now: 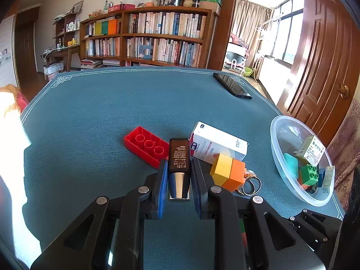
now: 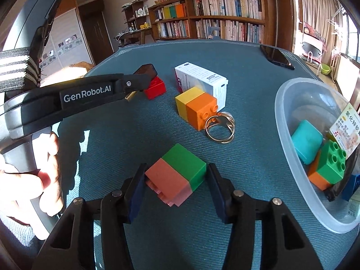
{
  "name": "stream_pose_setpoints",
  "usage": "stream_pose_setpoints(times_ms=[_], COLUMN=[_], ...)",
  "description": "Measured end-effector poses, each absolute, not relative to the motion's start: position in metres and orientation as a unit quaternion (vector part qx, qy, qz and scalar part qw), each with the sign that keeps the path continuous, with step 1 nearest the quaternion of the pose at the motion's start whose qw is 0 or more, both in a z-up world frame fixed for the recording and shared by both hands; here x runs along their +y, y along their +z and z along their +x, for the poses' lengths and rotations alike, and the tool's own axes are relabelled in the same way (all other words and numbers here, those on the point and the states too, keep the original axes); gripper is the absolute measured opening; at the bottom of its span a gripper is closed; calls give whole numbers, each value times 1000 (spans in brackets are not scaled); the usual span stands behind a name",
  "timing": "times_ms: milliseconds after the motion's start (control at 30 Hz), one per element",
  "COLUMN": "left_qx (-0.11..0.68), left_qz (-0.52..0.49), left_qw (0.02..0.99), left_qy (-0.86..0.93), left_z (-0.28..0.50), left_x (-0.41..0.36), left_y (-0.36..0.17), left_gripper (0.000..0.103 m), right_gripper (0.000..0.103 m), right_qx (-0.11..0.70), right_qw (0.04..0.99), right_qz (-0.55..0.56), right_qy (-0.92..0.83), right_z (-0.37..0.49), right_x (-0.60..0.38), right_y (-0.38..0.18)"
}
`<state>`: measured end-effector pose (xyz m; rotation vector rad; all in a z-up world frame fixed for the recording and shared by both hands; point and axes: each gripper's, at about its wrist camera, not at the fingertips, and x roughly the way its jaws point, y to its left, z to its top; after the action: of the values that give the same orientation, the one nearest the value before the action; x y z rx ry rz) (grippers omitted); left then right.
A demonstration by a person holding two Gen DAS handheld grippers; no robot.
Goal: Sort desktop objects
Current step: 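Grasp the green-pink brick with the right tool while the left tool holds the bottle, then carry the bottle and green-pink brick over the clear bowl with both tools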
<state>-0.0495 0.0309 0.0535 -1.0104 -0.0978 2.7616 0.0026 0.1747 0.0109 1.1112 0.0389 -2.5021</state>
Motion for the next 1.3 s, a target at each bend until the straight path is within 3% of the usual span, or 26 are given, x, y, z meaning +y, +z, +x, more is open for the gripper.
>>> stream_pose_setpoints(times_ms=[800,1300], left_qx=[-11,26], left_qz=[-333,-324], left_qw=[114,136], left_qy=[936,936], left_z=[-41,-31], left_x=[52,84], left_y=[59,71], left_gripper=[22,22], right_gripper=[56,56], right_qx=[-57,-88], right_qw=[115,49], right_qz=[307,297], right_qy=[-943,-950], right_z=[28,33], right_x=[243,302], right_y=[57,54])
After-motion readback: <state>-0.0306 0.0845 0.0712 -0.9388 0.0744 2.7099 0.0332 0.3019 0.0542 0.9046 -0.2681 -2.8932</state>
